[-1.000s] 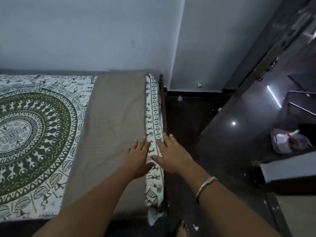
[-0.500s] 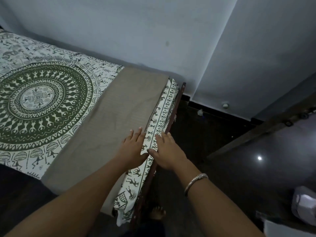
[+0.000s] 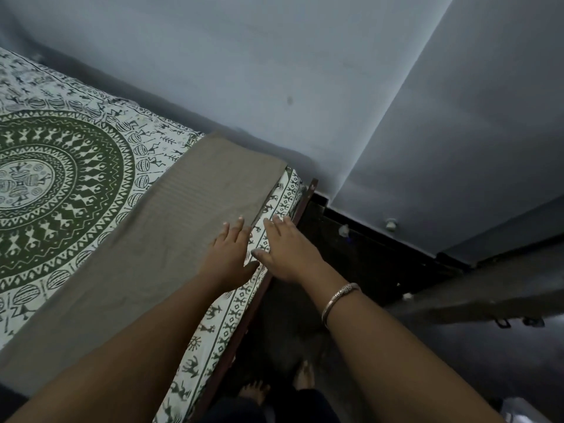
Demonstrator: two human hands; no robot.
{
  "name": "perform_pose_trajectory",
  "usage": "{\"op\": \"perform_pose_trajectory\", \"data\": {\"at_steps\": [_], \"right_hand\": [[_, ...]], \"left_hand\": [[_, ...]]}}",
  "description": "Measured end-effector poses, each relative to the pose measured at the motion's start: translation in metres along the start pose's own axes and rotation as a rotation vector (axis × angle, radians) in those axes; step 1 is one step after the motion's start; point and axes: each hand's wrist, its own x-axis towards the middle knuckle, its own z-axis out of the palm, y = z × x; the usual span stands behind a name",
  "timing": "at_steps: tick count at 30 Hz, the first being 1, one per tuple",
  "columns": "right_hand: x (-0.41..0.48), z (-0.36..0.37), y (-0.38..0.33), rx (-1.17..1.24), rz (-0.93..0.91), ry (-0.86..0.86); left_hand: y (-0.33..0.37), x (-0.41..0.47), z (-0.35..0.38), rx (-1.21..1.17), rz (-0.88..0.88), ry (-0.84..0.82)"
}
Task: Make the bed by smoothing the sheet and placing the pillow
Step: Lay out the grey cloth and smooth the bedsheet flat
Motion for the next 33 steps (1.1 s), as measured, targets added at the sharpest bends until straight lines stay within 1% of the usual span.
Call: {"op": "perform_pose_trajectory", "data": {"at_steps": [6, 10, 13, 18, 21, 25, 28, 30, 33], "right_hand": [[0.062, -0.026, 0.042, -0.267, -0.165, -0.066], [0.102, -0.034, 0.059, -0.320, -0.256, -0.143], [0.132, -0.032, 0.065, -0.354, -0.301, -0.220], [0.170, -0.025, 0.080, -0.721, -0.552, -0.296], [0.187, -0.027, 0.091, -0.726, -0.555, -0.352], [0.220, -0.036, 0.098, -0.778, -0.580, -0.376], [0.243, -0.029, 0.102, -0.785, -0.653, -0.384], [0.258, -0.016, 0.108, -0.741, -0.682, -0.414], [0.279, 0.011, 0.128, -0.665, -0.670, -0.452]], "left_hand": [[0.010, 0.048, -0.012, 0.014, -0.117, 0.004], [0.005, 0.067, -0.019, 0.007, -0.198, 0.032], [-0.003, 0.081, -0.018, 0.005, -0.271, 0.009], [-0.024, 0.107, -0.011, -0.042, -0.373, -0.071], [-0.033, 0.120, -0.014, -0.045, -0.392, -0.095], [-0.038, 0.137, -0.012, -0.081, -0.443, -0.089], [-0.039, 0.151, 0.007, -0.109, -0.464, -0.117], [-0.037, 0.164, 0.023, -0.139, -0.498, -0.138], [-0.029, 0.189, 0.050, -0.184, -0.540, -0.120]]}}
